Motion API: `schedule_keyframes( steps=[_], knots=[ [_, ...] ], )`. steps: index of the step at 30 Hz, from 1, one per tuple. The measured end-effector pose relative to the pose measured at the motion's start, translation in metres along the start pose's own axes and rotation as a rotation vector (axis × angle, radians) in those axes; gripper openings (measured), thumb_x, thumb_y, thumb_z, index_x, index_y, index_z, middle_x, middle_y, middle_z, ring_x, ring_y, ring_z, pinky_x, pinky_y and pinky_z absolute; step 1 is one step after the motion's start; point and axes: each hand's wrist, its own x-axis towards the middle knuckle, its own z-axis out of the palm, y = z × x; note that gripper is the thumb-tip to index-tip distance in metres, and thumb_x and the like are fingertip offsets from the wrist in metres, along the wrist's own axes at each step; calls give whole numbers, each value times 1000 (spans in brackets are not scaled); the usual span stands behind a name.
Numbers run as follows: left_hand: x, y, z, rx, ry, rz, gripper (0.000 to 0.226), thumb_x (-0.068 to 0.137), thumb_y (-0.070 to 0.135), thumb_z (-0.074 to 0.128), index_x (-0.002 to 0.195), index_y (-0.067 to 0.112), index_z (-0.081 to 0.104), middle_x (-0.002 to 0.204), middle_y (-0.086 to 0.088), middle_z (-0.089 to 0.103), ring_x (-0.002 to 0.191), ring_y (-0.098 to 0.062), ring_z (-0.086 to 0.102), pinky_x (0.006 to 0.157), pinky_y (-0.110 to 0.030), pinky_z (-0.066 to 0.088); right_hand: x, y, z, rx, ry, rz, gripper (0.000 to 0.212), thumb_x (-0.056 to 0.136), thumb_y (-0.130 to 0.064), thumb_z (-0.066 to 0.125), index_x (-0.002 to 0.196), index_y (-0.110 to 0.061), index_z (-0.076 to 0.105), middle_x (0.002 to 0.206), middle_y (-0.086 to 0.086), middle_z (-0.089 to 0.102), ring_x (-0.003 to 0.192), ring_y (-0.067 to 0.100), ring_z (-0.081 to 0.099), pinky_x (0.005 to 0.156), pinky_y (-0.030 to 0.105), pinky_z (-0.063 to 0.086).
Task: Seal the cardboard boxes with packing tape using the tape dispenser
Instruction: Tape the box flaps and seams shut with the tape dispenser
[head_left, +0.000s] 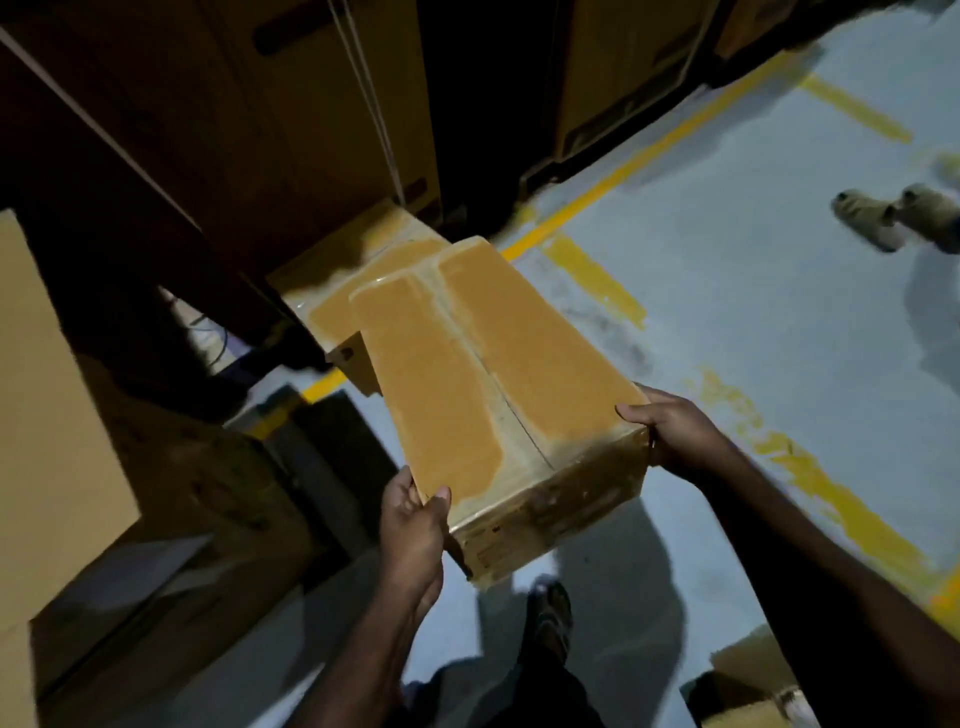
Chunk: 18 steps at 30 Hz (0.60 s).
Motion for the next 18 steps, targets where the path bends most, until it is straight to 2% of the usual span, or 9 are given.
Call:
schedule_keyframes(
  steps=[2, 4, 6, 8, 10, 12, 13, 15, 18],
  knots=[
    [8, -21, 14, 20, 24, -20, 44, 98, -7, 57, 139, 8, 49, 130, -2, 62, 117, -18, 60, 101, -31, 46, 28, 10, -15, -99, -64, 4, 33, 88, -14, 66, 121, -18, 70, 77, 11, 63, 55, 20, 54, 49, 22, 36],
    [15, -48, 34, 57, 38, -41, 45, 94, -11, 61, 134, 6, 49, 112, 3, 60, 94, -5, 58, 87, -27, 48, 60, 29, -37, -163, -88, 6, 52, 77, -29, 77, 127, -27, 66, 92, 12, 62, 70, 25, 53, 57, 35, 44],
    [27, -80, 56, 46, 27, -59, 51, 84, -27, 54, 125, 4, 57, 111, 1, 70, 89, -6, 64, 71, -17, 51, 98, 62, -63, -235, -80, -22, 69, 68, -43, 86, 132, -32, 62, 107, 8, 67, 87, 24, 58, 70, 50, 54],
    [43, -110, 74, 36, 17, -106, 62, 74, -35, 45, 114, 8, 65, 104, 2, 76, 84, -10, 67, 55, -20, 47, 124, 79, -71, -194, -67, 28, 83, 56, -51, 93, 131, -30, 64, 106, 10, 68, 90, 23, 62, 77, 48, 55],
    [58, -136, 89, 26, 30, -156, 51, 75, -30, 47, 107, 4, 67, 95, -3, 76, 72, -17, 62, 49, -27, 40, 149, 95, -77, -149, -80, 96, 83, 56, -43, 95, 130, -25, 65, 101, 10, 69, 84, 20, 67, 78, 43, 56],
    [68, -157, 99, 12, 50, -197, 17, 82, -18, 55, 97, -10, 59, 76, -14, 62, 62, -21, 52, 53, -29, 40, 171, 115, -86, -112, -105, 141, 80, 58, -34, 95, 132, -25, 64, 102, 11, 68, 83, 19, 66, 77, 41, 55],
    [72, -167, 102, 12, 55, -211, 16, 82, -10, 60, 94, -16, 51, 73, -14, 54, 60, -21, 48, 56, -32, 39, 181, 127, -91, -72, -129, 151, 77, 59, -31, 95, 130, -27, 66, 104, 12, 68, 85, 21, 64, 77, 39, 53],
    [74, -175, 105, -8, 59, -248, 33, 77, 4, 65, 95, -18, 48, 71, -15, 48, 58, -24, 43, 56, -35, 38, 188, 144, -99, -17, -139, 162, 55, 80, -11, 80, 130, -28, 66, 119, 15, 67, 95, 27, 62, 83, 42, 49],
    [71, -179, 110, -22, 29, -224, 28, 77, 2, 63, 98, -16, 58, 65, -21, 49, 57, -27, 42, 54, -36, 39, 192, 153, -109, -9, -127, 150, 49, 93, 10, 56, 131, -20, 65, 125, 16, 65, 104, 32, 59, 92, 50, 43]
  ],
)
